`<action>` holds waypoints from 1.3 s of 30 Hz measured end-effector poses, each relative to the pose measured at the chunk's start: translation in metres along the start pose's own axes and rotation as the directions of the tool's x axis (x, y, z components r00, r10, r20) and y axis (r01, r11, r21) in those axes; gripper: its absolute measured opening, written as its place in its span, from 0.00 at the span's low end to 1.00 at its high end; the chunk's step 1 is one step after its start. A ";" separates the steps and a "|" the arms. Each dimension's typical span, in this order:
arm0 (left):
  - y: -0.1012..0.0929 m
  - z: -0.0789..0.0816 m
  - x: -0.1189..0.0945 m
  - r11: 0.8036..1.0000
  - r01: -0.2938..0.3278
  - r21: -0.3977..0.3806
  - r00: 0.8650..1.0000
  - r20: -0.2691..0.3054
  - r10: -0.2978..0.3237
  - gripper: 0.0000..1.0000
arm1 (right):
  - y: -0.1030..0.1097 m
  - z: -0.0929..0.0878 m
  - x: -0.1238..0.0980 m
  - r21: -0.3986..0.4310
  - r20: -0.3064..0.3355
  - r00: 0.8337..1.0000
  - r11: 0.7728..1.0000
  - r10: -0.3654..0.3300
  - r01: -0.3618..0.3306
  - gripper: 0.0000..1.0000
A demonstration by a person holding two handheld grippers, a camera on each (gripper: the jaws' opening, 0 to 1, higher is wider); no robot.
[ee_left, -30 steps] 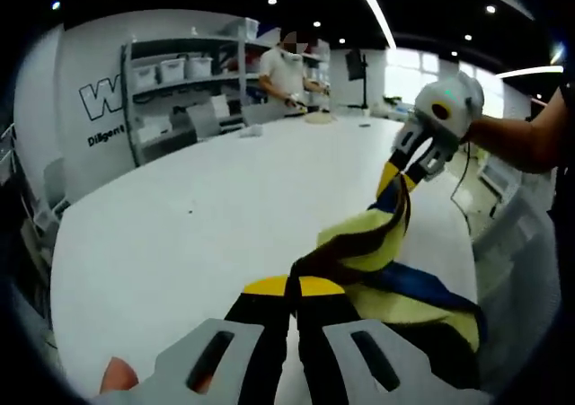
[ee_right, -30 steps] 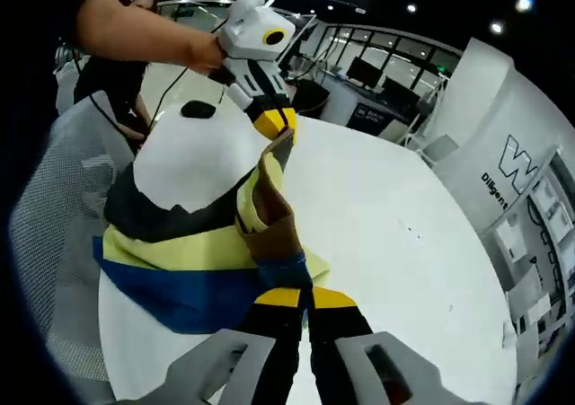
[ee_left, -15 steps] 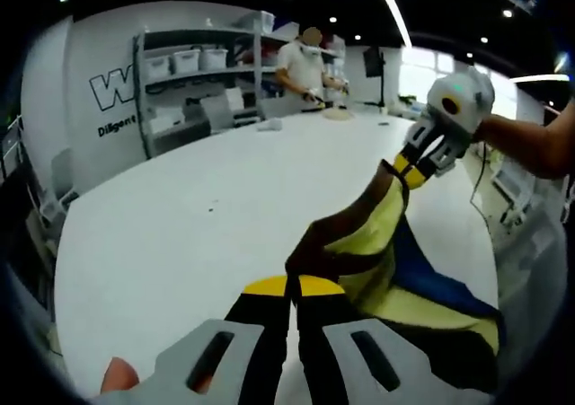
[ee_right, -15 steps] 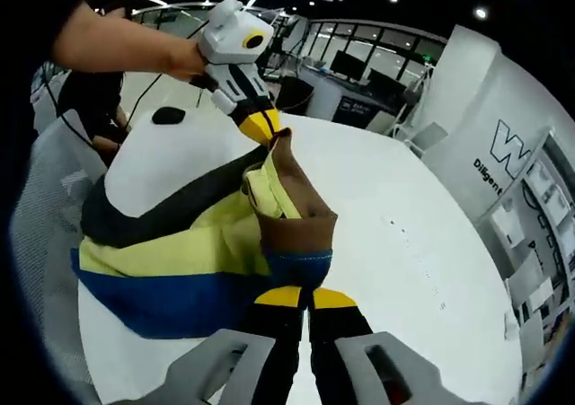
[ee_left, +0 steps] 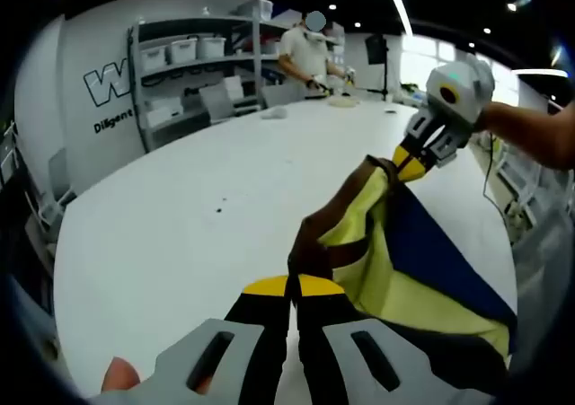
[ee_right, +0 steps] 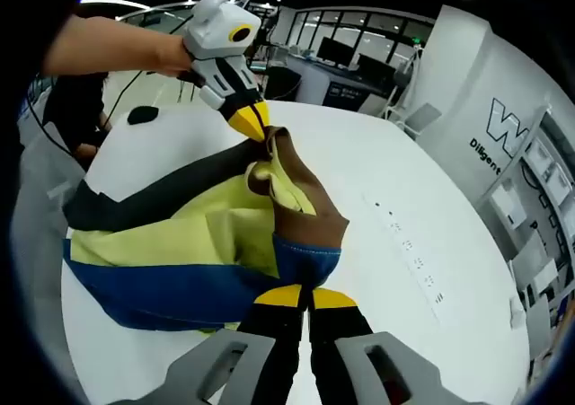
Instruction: Fold the garment on the visible template until the final outline fits inside the template.
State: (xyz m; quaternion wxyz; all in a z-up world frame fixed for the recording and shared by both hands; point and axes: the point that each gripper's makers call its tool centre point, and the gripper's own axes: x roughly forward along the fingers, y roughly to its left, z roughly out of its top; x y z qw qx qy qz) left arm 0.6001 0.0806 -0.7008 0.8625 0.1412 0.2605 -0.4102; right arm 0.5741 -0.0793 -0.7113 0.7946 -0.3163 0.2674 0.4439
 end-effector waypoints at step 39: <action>0.062 -0.030 0.100 0.977 -0.202 -0.071 0.970 -0.151 0.190 0.00 | -0.079 -0.054 0.097 0.273 -0.148 0.973 0.938 -0.179 0.215 0.00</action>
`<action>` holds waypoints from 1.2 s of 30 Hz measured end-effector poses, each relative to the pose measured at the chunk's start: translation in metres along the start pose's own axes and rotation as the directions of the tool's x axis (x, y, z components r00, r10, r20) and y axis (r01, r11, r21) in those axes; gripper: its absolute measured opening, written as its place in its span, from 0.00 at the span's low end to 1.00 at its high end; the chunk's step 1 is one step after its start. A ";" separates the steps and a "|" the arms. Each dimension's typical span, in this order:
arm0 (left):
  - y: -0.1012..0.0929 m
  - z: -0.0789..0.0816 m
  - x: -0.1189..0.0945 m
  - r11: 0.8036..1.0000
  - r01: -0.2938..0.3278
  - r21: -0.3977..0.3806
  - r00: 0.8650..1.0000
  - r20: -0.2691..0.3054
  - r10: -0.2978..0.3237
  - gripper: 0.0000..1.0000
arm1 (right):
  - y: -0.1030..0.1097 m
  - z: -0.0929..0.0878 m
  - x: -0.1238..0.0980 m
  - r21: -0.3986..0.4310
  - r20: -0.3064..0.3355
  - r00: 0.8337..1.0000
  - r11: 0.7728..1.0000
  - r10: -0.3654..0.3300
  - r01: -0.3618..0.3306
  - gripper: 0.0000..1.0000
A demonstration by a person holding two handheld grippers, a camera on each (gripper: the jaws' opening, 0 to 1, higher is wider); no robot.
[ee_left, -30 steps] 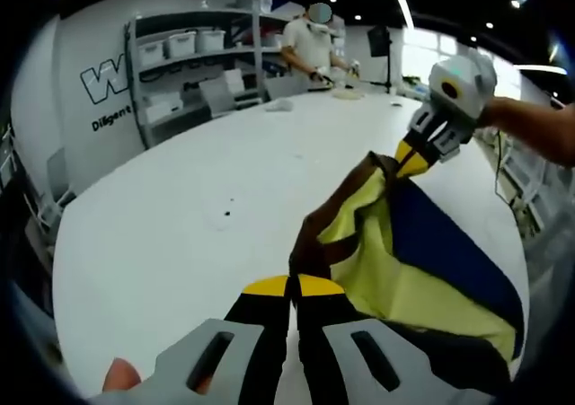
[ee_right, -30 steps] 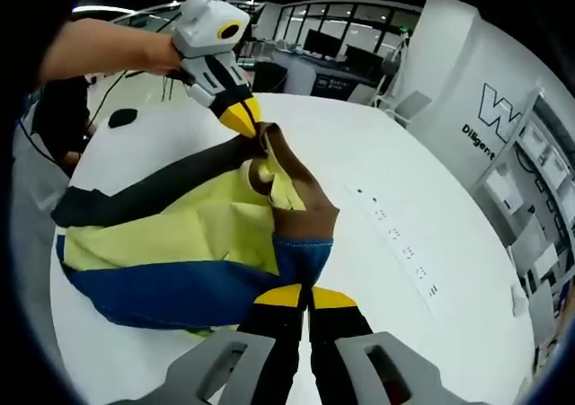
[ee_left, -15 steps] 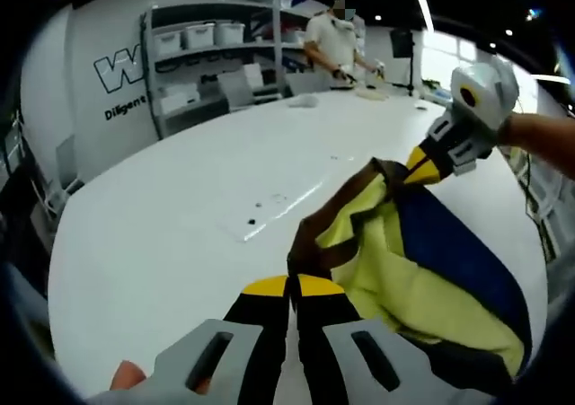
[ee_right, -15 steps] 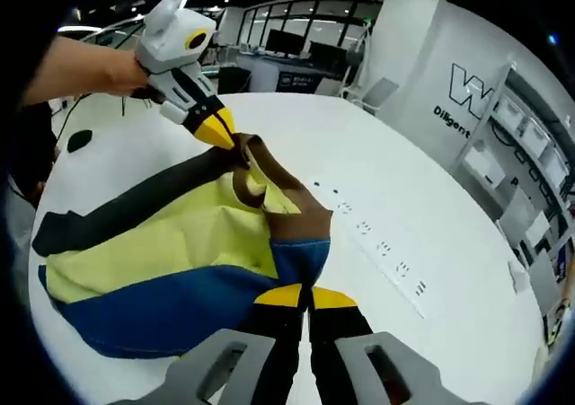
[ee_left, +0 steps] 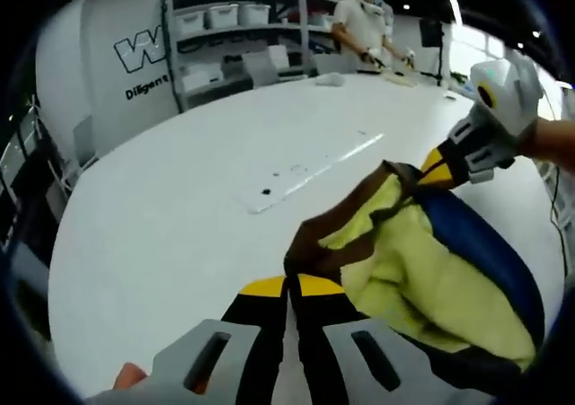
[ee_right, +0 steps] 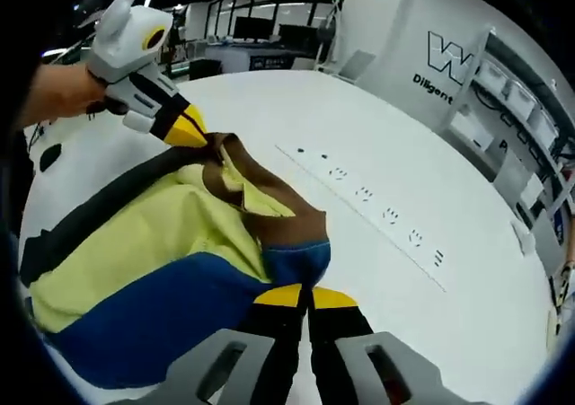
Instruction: Fold the garment on the visible template until the final outline fits inside the template.
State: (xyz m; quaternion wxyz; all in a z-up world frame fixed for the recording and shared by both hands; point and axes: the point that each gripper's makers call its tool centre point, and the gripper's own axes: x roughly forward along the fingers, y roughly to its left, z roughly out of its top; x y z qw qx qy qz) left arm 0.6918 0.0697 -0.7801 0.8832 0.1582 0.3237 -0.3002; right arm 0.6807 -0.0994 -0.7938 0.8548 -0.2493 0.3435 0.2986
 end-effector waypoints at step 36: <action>0.016 0.000 -0.012 0.986 -0.044 -0.158 0.996 0.065 0.055 0.07 | -0.005 0.008 -0.013 -0.010 0.052 0.996 0.997 -0.076 0.077 0.10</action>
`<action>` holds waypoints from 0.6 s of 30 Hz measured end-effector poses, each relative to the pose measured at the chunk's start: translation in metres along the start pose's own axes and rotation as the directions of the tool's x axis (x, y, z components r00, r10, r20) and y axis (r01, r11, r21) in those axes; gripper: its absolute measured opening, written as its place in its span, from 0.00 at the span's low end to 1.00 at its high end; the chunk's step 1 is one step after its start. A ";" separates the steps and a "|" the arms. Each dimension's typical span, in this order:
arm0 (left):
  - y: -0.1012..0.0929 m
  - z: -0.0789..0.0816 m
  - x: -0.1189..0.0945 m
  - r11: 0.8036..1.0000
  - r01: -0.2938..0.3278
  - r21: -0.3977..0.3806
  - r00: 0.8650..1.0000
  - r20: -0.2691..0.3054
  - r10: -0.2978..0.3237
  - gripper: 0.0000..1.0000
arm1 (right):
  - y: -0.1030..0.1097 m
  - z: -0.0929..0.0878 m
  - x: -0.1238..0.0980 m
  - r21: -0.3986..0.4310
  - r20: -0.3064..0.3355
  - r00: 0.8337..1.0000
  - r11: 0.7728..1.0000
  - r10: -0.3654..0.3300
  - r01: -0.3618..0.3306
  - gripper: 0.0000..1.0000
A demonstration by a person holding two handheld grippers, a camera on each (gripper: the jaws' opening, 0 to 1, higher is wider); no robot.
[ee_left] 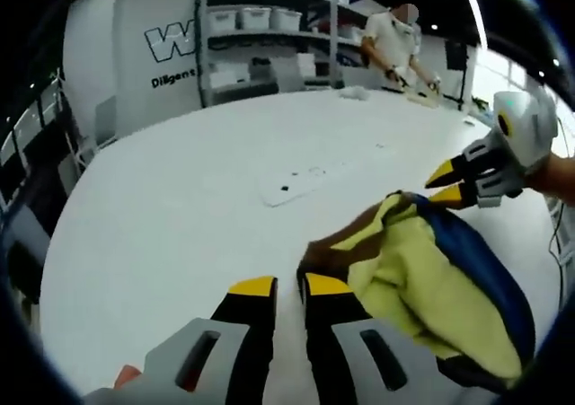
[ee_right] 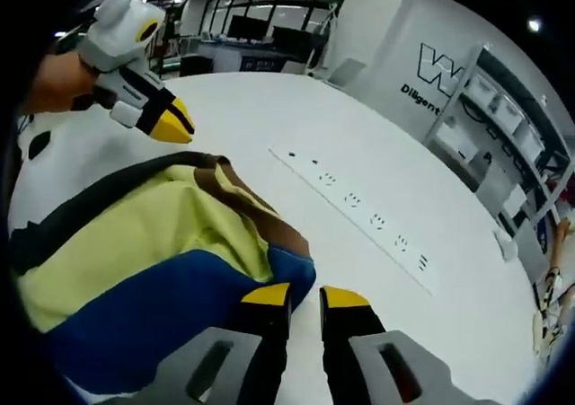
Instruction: Fold the garment on the visible template until the final outline fits inside the template.
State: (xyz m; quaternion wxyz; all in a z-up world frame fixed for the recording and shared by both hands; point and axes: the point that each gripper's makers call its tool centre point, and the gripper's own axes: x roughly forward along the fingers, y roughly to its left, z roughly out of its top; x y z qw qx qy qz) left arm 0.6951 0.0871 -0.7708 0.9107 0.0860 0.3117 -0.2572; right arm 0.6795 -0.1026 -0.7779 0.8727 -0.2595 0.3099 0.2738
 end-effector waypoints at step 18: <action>-0.027 0.001 -0.045 0.999 0.035 -0.041 0.998 0.049 -0.033 0.08 | 0.023 0.010 -0.049 0.062 0.091 0.996 0.998 0.006 -0.011 0.11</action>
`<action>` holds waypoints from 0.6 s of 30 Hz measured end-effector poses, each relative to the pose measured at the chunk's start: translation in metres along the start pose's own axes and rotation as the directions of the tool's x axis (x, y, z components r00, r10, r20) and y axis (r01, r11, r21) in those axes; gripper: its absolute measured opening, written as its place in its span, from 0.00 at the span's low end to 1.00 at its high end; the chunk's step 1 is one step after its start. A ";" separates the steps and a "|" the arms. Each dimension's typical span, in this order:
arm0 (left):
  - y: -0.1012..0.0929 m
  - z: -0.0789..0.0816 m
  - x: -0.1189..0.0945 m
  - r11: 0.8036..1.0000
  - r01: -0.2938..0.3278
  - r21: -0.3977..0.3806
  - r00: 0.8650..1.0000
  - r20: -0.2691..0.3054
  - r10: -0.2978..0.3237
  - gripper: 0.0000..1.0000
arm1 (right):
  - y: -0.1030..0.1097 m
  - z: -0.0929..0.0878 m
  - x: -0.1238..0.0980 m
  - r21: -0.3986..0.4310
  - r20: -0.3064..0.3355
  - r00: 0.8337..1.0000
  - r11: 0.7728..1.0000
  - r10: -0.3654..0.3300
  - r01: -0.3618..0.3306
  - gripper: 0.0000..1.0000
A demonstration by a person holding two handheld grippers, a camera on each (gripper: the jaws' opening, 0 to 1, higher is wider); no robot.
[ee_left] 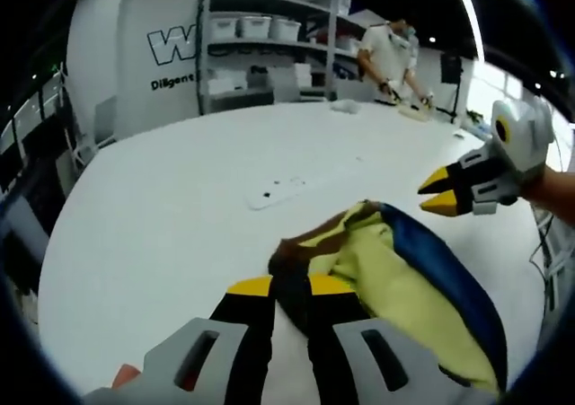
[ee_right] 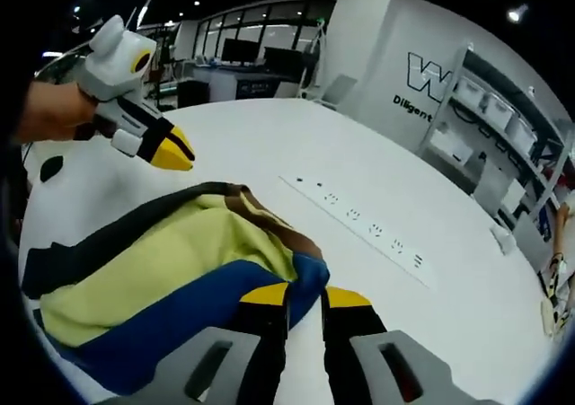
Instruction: Fold the garment on the visible template until the final outline fits inside the template.
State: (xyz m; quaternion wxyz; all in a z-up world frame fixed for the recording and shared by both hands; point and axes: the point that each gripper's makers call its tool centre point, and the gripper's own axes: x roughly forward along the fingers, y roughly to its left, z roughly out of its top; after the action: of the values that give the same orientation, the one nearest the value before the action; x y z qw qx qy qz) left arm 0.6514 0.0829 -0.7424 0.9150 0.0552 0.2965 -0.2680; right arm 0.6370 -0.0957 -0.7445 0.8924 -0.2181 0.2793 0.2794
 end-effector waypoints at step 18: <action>-0.042 -0.029 -0.065 1.000 0.017 0.009 1.000 0.023 -0.017 0.09 | 0.045 -0.015 -0.064 0.005 0.044 0.999 1.000 0.006 -0.006 0.11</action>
State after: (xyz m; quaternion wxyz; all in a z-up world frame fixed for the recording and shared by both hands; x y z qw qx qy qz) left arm 0.5698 0.0842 -0.7268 0.9158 0.0534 0.2851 -0.2777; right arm 0.5593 -0.0942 -0.7266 0.8980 -0.2089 0.2610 0.2862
